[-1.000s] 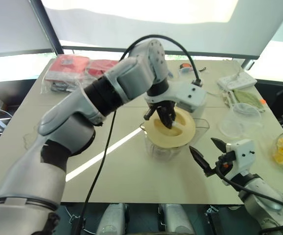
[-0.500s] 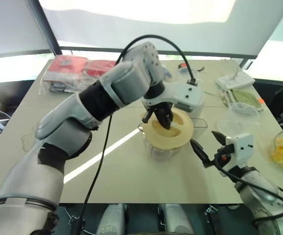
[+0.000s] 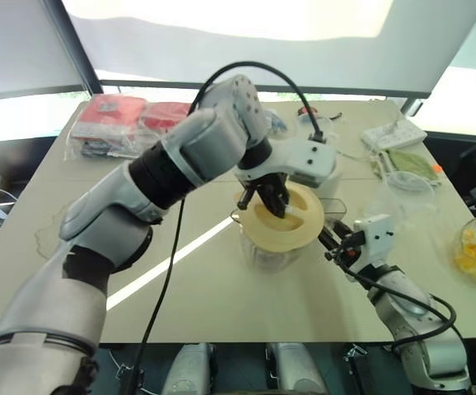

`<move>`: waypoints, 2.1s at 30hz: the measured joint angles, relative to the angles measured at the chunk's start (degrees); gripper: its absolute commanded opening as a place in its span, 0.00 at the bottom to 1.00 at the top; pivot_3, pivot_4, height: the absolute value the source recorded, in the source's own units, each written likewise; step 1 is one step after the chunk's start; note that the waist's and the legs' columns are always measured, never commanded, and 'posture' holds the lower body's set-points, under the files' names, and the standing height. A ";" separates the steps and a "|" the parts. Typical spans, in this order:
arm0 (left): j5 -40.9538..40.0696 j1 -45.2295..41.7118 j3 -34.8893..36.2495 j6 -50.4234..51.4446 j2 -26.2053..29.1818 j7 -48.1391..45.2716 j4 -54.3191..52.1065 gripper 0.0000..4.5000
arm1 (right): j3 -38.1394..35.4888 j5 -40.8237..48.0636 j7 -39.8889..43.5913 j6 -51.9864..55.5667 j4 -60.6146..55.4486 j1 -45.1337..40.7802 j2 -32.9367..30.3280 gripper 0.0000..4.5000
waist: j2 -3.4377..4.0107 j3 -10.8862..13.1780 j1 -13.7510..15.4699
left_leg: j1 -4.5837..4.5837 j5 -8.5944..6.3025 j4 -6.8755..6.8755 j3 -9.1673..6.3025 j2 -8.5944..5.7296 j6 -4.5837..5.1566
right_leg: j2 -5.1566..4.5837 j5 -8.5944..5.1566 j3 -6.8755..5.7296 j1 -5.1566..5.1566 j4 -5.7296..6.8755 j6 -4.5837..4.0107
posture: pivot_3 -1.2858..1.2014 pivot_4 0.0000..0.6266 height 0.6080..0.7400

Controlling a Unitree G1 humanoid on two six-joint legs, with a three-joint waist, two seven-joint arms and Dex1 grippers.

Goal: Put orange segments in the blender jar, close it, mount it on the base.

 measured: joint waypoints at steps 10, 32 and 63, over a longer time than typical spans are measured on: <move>-0.19 1.59 1.22 18.35 -1.16 6.40 -6.94 0.05 | 0.33 -1.24 -2.20 0.84 -1.36 0.90 0.82 0.20 | 0.00 -0.02 0.10 | 0.00 -0.01 -0.01 -0.07 -0.02 0.01 | -0.02 -0.05 0.00 0.04 -0.01 0.09 | 0.52 0.24 1.00; -15.01 1.70 6.06 43.67 -7.32 32.06 -7.88 0.05 | -1.61 -1.86 -1.82 2.51 0.38 0.10 0.11 0.20 | 0.06 -0.70 1.22 | 0.84 -0.02 -0.22 -0.27 -0.23 -0.01 | -0.03 -0.38 0.68 1.17 -0.73 0.59 | 0.52 0.24 1.00; -11.00 3.67 18.88 -14.45 -9.41 43.45 37.45 0.82 | -3.80 -1.33 2.49 2.38 -0.26 -1.28 -0.97 0.20 | -0.15 -0.15 0.06 | -0.51 0.08 -0.29 0.07 -0.39 -0.14 | 0.03 -0.10 1.07 -0.66 0.04 0.66 | 0.52 0.24 1.00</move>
